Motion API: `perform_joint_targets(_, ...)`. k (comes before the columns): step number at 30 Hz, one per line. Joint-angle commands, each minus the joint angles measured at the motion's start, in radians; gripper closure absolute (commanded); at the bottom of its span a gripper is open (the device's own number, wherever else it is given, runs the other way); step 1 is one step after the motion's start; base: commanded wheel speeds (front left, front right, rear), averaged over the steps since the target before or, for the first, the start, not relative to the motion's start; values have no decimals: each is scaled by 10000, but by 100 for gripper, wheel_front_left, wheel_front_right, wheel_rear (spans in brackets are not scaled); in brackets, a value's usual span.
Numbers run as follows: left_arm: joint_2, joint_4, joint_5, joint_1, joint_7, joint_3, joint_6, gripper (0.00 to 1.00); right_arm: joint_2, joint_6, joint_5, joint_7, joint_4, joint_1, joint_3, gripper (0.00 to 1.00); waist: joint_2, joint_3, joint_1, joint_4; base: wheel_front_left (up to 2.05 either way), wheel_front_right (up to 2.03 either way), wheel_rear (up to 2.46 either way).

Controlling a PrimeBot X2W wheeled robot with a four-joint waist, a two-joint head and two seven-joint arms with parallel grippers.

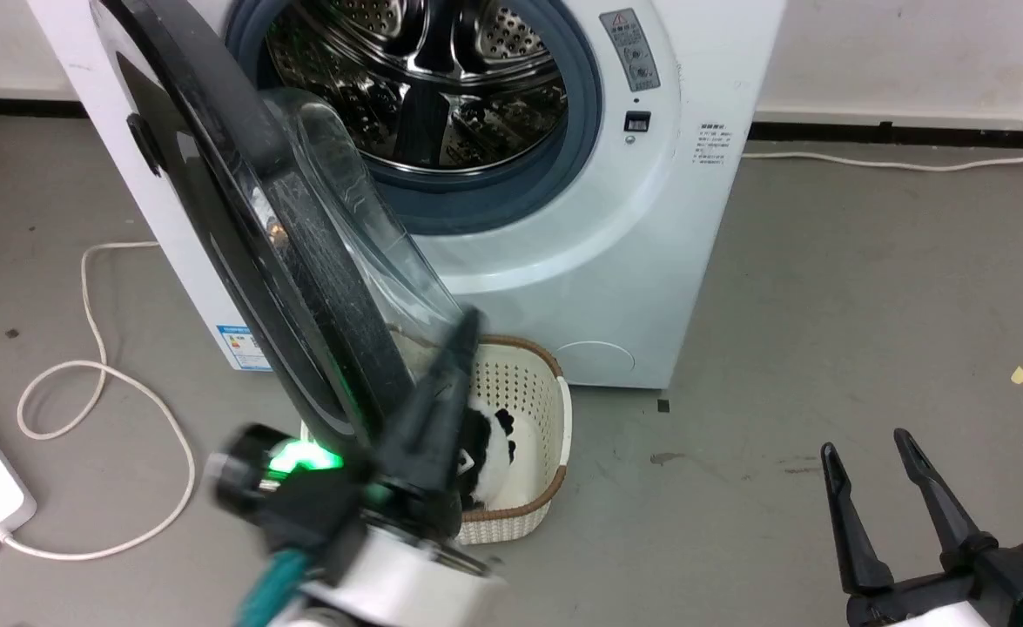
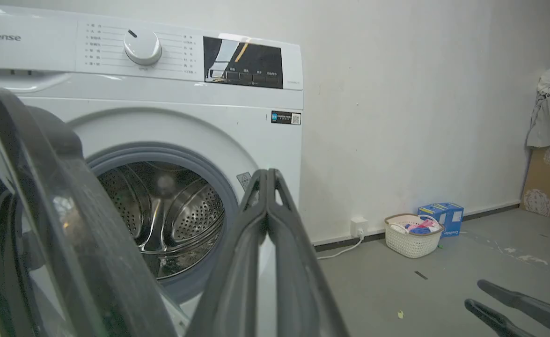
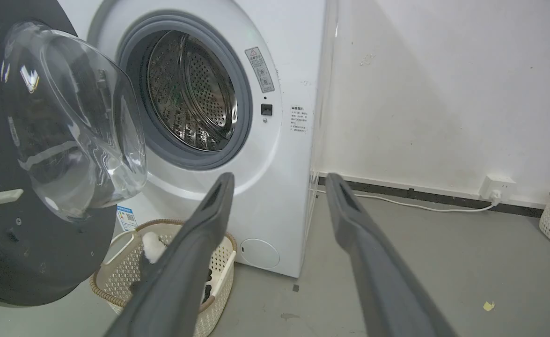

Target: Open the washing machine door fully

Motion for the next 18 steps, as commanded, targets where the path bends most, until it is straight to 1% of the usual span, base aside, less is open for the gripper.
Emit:
perform_joint_targets(1, 27, 464, 28, 217, 374, -316, -49, 100, 47, -9, 84, -45, 38, -109, 25, 0, 0, 81, -1, -7, 0, 0, 0)
perform_joint_targets(6, 20, 1701, -260, 595, 1358, -819, 119, 100, 47, -9, 114, -45, 44, -181, 17, 0, 0, 198, -1, -15, 0, 0, 0)
perform_joint_targets(8, 19, 2106, -304, 687, 1525, -878, 208, 100, 47, -9, 129, -45, 53, -203, -15, 0, 0, 234, -1, 15, 0, 0, 0)
perform_joint_targets(11, 18, 2579, -345, 749, 1471, -773, 387, 100, 47, -9, 141, -45, 92, -228, -16, 0, 0, 262, -1, 83, 0, 0, 0)
perform_joint_targets(12, 18, 2579, -345, 749, 1471, -773, 387, 100, 47, -9, 141, -45, 92, -228, -16, 0, 0, 262, -1, 83, 0, 0, 0)
perform_joint_targets(13, 20, 2831, -375, 755, 1335, -617, 527, 100, 47, -9, 151, -45, 111, -232, -22, 0, 0, 261, -1, 164, 0, 0, 0)
perform_joint_targets(14, 20, 2831, -375, 755, 1335, -617, 527, 100, 47, -9, 151, -45, 111, -232, -22, 0, 0, 261, -1, 164, 0, 0, 0)
perform_joint_targets(16, 52, 3170, -402, 759, 1191, -400, 718, 100, 47, -9, 170, -45, 163, -200, -8, 0, 0, 203, -1, 325, 0, 0, 0)
perform_joint_targets(18, 75, 3313, -445, 780, 1175, -313, 787, 100, 47, -9, 148, -45, 193, -186, 21, 0, 0, 147, -1, 461, 0, 0, 0)
